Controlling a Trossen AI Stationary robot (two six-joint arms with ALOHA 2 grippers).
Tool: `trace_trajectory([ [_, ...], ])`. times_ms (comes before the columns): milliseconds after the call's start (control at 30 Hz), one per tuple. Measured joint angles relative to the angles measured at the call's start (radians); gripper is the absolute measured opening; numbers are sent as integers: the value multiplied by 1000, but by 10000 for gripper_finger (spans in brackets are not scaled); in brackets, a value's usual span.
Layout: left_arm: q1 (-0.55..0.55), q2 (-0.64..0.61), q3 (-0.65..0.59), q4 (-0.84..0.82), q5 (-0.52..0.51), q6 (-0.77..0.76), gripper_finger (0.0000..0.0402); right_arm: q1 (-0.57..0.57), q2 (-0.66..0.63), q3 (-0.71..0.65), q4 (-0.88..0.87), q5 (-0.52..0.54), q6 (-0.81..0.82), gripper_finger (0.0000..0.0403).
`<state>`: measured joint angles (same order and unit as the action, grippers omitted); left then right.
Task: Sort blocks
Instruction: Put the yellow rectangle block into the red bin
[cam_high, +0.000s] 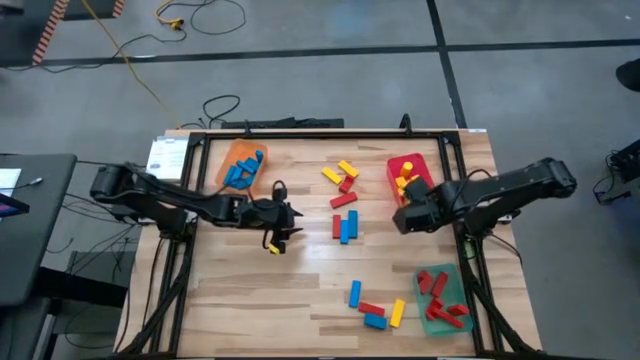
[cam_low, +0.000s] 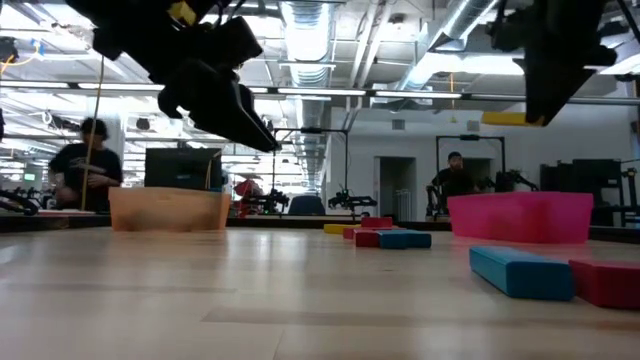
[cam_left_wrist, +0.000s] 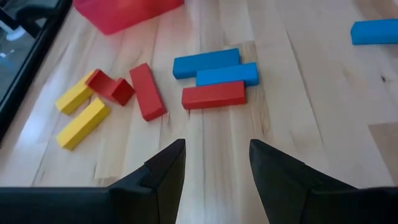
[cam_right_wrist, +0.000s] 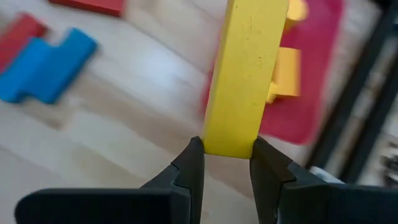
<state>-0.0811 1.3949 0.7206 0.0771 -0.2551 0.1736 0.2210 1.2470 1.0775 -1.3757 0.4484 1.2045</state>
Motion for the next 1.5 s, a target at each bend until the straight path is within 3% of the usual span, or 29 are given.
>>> trace_trajectory([
  [267, 1, 90, 37, 80, 93, 14, 174, -85, -1, 0, -148, -1, 5, 108],
  [567, 31, 205, 103, 80, 90, 9, 174, -175, 1, 0, -148, -2, -74, 108],
  [1033, 49, 211, 109, 117, 99, -9, 174, -365, 1, -104, 5, -32, -291, 108],
  [1500, 13, 211, 109, 259, 308, 7, 174, -502, 1, -173, 171, -94, -455, 108],
])
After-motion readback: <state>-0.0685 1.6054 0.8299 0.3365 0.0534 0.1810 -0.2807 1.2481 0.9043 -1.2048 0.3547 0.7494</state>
